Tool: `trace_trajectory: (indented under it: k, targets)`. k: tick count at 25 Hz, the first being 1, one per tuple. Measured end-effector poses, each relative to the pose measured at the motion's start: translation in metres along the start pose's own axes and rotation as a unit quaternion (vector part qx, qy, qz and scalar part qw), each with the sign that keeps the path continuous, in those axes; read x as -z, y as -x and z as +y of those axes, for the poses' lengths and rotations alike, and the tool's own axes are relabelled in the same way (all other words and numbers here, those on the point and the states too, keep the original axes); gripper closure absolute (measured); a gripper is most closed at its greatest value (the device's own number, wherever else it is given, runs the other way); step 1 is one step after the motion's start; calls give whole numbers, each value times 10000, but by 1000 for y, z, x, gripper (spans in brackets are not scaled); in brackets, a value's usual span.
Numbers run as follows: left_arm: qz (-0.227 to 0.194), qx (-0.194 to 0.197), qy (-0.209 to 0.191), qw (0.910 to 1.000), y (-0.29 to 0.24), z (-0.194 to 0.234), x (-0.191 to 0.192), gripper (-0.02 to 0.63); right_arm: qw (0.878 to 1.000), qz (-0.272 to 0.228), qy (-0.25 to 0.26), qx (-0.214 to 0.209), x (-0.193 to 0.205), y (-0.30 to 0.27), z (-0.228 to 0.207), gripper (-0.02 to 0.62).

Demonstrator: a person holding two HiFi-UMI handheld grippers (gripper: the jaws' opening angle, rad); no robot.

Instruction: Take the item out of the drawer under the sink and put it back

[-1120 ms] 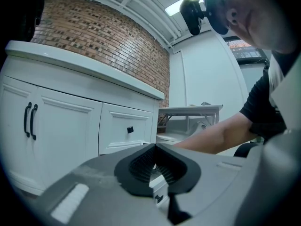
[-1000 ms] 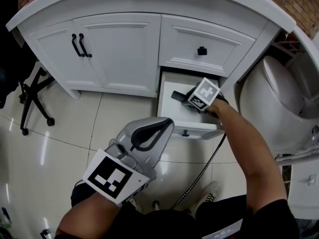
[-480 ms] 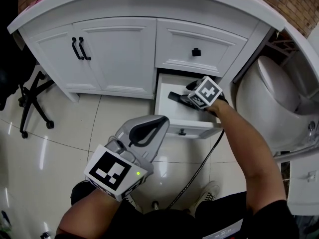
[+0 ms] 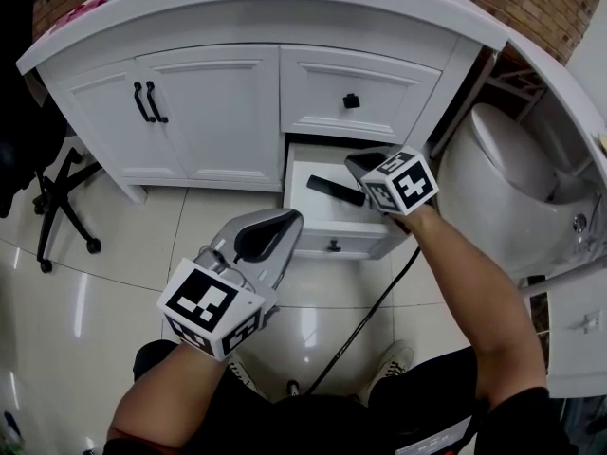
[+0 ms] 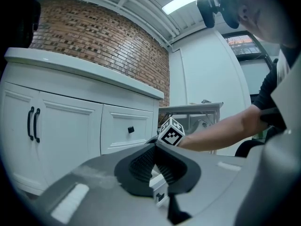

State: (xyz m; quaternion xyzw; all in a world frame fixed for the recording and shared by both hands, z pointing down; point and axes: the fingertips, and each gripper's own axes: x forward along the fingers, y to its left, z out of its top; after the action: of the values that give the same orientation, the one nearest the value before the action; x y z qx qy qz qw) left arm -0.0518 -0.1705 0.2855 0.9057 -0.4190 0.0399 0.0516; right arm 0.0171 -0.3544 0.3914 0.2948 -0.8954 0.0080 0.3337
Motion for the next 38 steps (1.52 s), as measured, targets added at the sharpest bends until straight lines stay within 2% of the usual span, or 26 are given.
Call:
trace_trajectory:
  k: [8,17,24,29,34,38]
  targets:
    - [-109,37,-55,9999,2,-7,-5,600,9913,-1093,-725,40,-36,82,21,588]
    - [-172,153,-75,9997,4,-15,-10,600,9775,-1884,-943,-14,-58,177,61,589]
    - [-241,137,-84,9996,6,-15,-14,601,9718,-2157,-949,88,-46,207,87,588]
    - [-234,159,-131,9995,5,-16,-14,601,9716,-2124,-1030,154,-28,206,93,589]
    - [-237,160,-170,9994,3,-19,-15,600,9715,-2013,-1250,-44,-13,200,99,589]
    - [-219,170,-190,9994,3,-22,-15,600,9724,-2009,-1184,-51,-11,202,103,588]
